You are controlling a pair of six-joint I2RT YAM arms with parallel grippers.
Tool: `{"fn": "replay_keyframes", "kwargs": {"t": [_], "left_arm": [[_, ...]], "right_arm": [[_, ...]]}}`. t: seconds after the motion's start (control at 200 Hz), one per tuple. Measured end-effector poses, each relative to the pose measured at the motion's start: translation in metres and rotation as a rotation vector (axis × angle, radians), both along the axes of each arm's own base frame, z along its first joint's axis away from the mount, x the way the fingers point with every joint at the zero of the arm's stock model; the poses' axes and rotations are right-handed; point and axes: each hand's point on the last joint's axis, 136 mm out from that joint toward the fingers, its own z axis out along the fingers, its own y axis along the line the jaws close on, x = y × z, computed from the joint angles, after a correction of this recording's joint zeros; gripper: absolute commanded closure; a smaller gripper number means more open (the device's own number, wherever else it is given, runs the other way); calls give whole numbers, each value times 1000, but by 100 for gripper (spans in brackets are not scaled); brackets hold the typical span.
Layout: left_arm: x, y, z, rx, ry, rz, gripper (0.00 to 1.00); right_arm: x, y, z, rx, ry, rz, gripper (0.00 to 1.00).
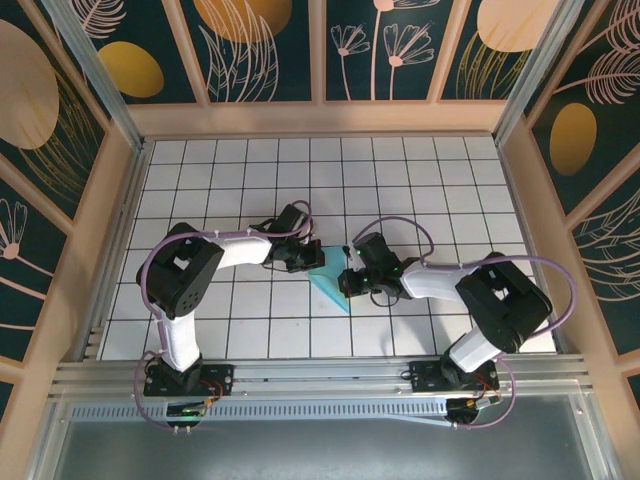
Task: Fold a paper plane with a square sheet of paper (fold left side to right side)
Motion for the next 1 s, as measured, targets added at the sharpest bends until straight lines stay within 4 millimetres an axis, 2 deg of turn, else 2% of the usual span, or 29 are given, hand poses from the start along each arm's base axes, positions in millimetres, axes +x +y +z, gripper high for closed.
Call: {"fn": "replay_keyframes", "kwargs": {"t": [0.275, 0.375, 0.475, 0.616, 0.691, 0.756, 0.921, 1.001], "left_arm": [[3, 2, 1, 17, -21, 14, 92], [7, 6, 8, 32, -43, 28, 91], [16, 10, 28, 23, -99, 51, 93], [24, 12, 73, -45, -215, 62, 99], [15, 14, 89, -95, -257, 54, 100], [3, 16, 90, -125, -260, 38, 100], [-40, 12, 62, -162, -170, -12, 100], [-54, 10, 53, -168, -129, -24, 100]], "right_arm": [[1, 1, -1, 0, 2, 1, 100], [1, 2, -1, 2, 2, 2, 100], [1, 2, -1, 2, 2, 3, 100], [1, 2, -1, 2, 3, 3, 100], [1, 2, -1, 2, 2, 3, 100], [1, 2, -1, 2, 3, 4, 100], [1, 3, -1, 6, 2, 5, 100], [1, 3, -1, 7, 1, 5, 100]]}}
